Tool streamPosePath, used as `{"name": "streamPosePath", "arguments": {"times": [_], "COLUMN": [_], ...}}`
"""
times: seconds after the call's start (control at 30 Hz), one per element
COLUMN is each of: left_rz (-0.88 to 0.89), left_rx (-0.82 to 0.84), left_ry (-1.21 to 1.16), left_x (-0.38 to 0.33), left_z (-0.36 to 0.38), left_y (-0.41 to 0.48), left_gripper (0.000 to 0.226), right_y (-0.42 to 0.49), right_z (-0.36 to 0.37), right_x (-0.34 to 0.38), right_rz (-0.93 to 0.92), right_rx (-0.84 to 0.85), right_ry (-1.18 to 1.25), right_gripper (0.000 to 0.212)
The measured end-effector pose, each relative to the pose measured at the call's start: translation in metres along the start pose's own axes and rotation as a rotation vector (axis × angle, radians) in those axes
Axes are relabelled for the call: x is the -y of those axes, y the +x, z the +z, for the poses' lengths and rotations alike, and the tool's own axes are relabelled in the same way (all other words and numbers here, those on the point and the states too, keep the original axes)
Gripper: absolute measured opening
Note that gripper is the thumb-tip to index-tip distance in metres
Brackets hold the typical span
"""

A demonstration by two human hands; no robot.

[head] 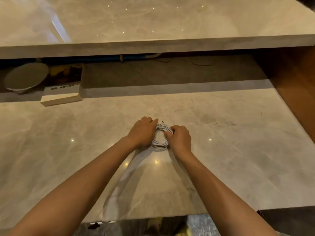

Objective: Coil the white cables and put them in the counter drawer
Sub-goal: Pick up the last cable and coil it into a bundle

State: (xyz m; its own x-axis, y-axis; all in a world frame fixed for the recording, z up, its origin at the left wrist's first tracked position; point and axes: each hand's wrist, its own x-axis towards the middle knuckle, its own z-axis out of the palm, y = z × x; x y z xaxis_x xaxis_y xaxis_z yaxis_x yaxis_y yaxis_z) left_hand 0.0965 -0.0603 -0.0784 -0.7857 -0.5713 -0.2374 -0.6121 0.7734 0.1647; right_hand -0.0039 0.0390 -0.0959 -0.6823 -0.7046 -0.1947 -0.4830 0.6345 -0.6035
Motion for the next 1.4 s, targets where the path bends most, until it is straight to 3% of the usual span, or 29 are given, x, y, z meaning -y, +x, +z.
{"name": "streamPosePath", "arguments": {"times": [0.2, 0.37, 0.57, 0.9, 1.0, 1.1, 1.4], "left_rz": [0.056, -0.028, -0.118, 0.019, 0.107, 0.218, 0.374], "left_rx": [-0.075, -0.040, 0.037, -0.044, -0.057, -0.016, 0.187], "left_ry": [-0.185, -0.402, -0.628, -0.784, -0.843, -0.845, -0.844], "left_x": [0.005, 0.002, -0.019, -0.079, -0.106, -0.142, -0.236], "left_z": [0.007, 0.007, -0.008, -0.043, -0.054, -0.063, -0.044], "left_y": [-0.002, 0.000, 0.003, 0.016, 0.018, 0.019, 0.019], "left_gripper": [0.044, 0.043, 0.047, 0.041, 0.041, 0.044, 0.044], "right_y": [-0.002, -0.008, -0.008, -0.021, -0.035, -0.049, -0.097], "right_z": [0.003, 0.002, -0.006, -0.088, -0.116, -0.143, -0.189], "right_x": [0.003, 0.006, 0.001, -0.026, -0.035, -0.050, -0.112], "right_rz": [-0.028, -0.033, 0.152, 0.198, 0.249, 0.243, 0.309], "right_rx": [-0.028, -0.055, -0.040, -0.053, -0.017, -0.134, -0.470], "right_ry": [-0.085, -0.111, 0.330, 0.743, 1.057, 1.161, 1.086], "right_gripper": [0.027, 0.026, 0.021, 0.025, 0.022, 0.025, 0.025]}}
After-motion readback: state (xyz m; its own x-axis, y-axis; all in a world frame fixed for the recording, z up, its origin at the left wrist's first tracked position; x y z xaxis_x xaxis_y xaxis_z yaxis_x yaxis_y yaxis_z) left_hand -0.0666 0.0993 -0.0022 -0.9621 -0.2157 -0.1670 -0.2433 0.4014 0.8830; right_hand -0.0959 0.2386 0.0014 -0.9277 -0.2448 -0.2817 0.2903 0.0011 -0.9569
